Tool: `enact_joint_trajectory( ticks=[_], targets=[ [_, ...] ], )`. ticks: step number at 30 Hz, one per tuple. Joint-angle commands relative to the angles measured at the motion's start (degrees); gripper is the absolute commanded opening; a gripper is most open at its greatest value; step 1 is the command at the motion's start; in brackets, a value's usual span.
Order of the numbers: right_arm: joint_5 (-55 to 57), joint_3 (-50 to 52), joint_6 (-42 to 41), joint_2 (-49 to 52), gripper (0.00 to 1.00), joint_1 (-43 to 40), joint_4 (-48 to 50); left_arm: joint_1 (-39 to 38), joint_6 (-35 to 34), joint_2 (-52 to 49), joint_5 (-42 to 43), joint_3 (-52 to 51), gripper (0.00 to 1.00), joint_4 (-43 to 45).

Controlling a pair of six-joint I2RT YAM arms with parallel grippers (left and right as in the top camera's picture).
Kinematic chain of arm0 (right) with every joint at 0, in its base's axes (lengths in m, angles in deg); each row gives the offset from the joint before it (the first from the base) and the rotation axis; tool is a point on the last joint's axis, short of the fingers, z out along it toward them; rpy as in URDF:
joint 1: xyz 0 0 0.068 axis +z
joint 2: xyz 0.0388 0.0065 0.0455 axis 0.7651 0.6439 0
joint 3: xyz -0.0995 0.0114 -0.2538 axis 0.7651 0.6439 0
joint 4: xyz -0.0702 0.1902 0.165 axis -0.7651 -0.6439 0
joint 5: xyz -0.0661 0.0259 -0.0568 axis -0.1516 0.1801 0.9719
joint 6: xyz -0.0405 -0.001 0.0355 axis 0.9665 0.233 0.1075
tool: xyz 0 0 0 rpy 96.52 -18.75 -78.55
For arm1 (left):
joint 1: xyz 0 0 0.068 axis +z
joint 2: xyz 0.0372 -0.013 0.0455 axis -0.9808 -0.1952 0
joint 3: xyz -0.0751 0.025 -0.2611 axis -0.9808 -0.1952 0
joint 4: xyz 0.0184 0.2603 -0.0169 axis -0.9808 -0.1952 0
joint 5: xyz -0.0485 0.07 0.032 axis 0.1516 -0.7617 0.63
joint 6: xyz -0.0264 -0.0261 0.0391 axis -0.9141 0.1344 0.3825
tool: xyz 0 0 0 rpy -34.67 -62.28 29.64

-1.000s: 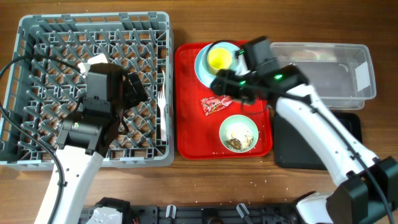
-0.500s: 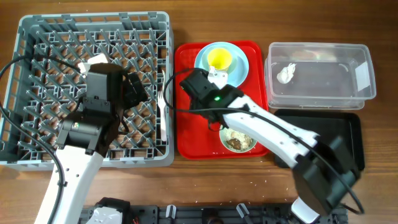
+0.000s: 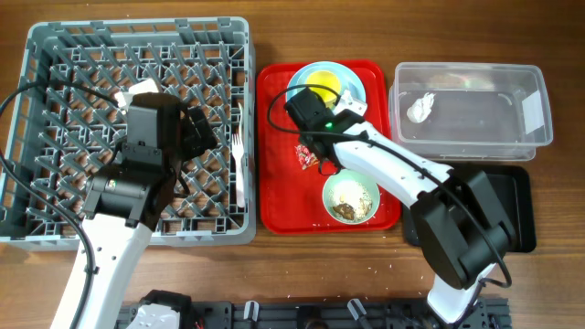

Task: Sort waste into correct bins and load items into the dishwasher rack
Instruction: 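Move the right gripper down onto the red strawberry cake wrapper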

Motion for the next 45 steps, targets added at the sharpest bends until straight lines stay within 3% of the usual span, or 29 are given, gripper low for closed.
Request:
enact_joint_trajectory(
  ticks=[1, 5, 9, 12, 15, 17, 20, 45],
  targets=[
    [-1.55, -0.96, -1.49, 1.18, 0.85, 0.11, 0.83, 0.39, -0.5, -0.13, -0.76, 0.17, 1.0, 0.13],
    [-1.6, -0.94, -1.46, 1.36, 0.84, 0.11, 0.15, 0.39, -0.5, -0.13, -0.76, 0.17, 1.0, 0.13],
    [-4.9, -0.94, -1.14, 1.77, 0.73, 0.11, -0.52, 0.39, -0.5, -0.13, -0.76, 0.17, 1.0, 0.13],
    [-7.1, -0.94, -1.05, 1.77, 1.0, 0.24, -1.01, 0.39, -0.5, -0.13, -0.76, 0.17, 1.0, 0.13],
    [-7.63, -0.94, -1.05, 1.77, 1.0, 0.17, -1.36, 0.39, -0.5, -0.13, -0.76, 0.17, 1.0, 0.13],
    [-7.82, -0.94, -1.11, 1.79, 0.71, 0.17, -1.46, 0.39, -0.5, -0.13, -0.76, 0.17, 1.0, 0.13],
    [-7.8, -0.94, -1.22, 1.9, 0.57, 0.26, -1.42, 0.39, -0.5, -0.13, -0.76, 0.17, 1.0, 0.13],
    [-4.35, -0.94, -1.29, 6.71, 0.57, 0.61, 4.9, 0.39, -0.5, -0.13, -0.76, 0.17, 1.0, 0.13]
  ],
)
